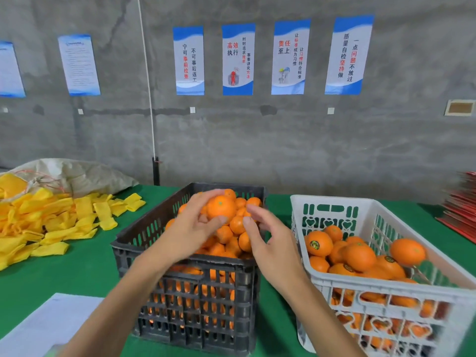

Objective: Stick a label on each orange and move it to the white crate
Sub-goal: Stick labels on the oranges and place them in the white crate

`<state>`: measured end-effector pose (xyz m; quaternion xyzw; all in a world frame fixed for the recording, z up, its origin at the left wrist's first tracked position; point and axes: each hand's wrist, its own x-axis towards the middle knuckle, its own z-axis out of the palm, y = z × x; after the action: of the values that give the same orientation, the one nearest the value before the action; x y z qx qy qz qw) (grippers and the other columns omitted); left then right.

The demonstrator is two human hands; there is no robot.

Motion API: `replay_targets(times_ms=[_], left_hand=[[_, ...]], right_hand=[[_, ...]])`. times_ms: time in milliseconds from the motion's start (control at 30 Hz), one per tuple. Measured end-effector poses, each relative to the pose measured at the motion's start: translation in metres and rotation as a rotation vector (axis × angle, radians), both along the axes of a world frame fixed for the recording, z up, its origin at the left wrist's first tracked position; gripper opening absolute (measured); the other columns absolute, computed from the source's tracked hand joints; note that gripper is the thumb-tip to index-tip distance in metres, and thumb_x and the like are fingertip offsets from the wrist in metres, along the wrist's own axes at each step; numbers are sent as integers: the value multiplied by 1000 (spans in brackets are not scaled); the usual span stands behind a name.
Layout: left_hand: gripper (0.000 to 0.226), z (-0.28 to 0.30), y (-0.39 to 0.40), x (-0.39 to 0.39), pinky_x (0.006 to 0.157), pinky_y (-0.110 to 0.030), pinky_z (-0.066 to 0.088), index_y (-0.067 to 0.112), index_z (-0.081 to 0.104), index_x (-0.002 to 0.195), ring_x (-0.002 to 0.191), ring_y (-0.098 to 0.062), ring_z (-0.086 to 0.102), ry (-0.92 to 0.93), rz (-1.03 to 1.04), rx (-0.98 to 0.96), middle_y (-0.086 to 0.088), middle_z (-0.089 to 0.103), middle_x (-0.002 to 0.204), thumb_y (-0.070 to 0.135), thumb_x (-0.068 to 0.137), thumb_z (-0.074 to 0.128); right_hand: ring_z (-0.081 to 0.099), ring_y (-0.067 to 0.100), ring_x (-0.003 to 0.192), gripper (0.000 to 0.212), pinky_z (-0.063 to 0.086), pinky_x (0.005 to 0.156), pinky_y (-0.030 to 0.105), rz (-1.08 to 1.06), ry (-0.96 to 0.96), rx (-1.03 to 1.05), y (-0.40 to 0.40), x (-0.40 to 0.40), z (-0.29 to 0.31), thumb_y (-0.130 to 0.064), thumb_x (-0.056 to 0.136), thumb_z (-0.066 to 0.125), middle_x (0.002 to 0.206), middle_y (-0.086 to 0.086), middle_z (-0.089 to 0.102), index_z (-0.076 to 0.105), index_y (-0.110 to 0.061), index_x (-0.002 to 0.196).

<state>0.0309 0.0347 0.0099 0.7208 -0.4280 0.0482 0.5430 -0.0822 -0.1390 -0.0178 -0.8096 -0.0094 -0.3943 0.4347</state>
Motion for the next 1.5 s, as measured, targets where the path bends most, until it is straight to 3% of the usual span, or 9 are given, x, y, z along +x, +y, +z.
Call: replay_targets(times_ms=[100,267,400,567,667,867,1067,1267,1500], left_hand=[[53,-14,-17,-55,86,-54,60,33,52,147,106,-44,65,69,-149,-140,0,48,138,18,99,69],[59,-60,-35,-99,90,-45,61,27,48,148,116,-29,69,158,-226,-180,-5,48,145,15,96,71],[72,-111,-49,-110,90,-34,61,41,46,145,104,-25,74,209,-258,-32,-6,62,134,16,88,83],[68,-190,-53,-119,100,-39,57,46,40,145,118,-20,69,291,-222,110,3,56,141,23,93,78],[68,-231,-43,-120,99,-35,57,44,39,146,112,-28,72,508,-253,56,-5,56,136,31,92,78],[57,-272,-36,-121,93,-39,61,53,49,133,107,-36,74,750,-198,-69,3,68,122,46,87,82],[61,-278,-35,-124,96,-41,60,47,37,144,111,-35,73,701,-205,-58,12,64,126,44,95,74],[72,-275,-31,-129,100,-38,53,54,22,149,110,-16,74,558,-217,151,1,69,128,62,93,67],[70,-277,-31,-130,94,-34,50,52,17,150,106,-9,74,449,-183,185,5,73,120,67,96,59]], right_hand=[[61,6,115,36,52,89,19,-32,-146,11,5,-19,-2,-49,97,62,126,-22,60,63,-36,131],[62,18,115,34,53,89,24,-65,-196,96,-12,-60,-44,-43,94,70,123,-12,63,68,-29,125],[62,20,117,30,54,91,23,-45,-111,199,-26,-86,-99,-32,93,74,125,-9,64,71,-27,122],[70,16,99,28,58,86,33,-57,161,349,-43,-98,-165,-36,106,52,101,-3,76,78,-28,100],[67,13,92,28,54,88,43,-41,414,144,-55,-102,-202,-30,106,52,94,-5,73,77,-22,98],[47,5,110,45,39,97,22,21,597,-312,-58,-105,-242,-50,100,57,114,-11,56,68,-21,132],[48,10,98,37,42,86,29,50,575,-307,-62,-108,-244,-49,96,63,98,-7,54,76,-25,120],[55,7,97,10,42,81,16,76,568,21,-62,-106,-242,-30,91,77,91,-17,59,81,-31,99],[53,12,90,14,45,79,34,73,566,-93,-54,-109,-241,-41,86,79,90,-14,58,80,-38,99]])
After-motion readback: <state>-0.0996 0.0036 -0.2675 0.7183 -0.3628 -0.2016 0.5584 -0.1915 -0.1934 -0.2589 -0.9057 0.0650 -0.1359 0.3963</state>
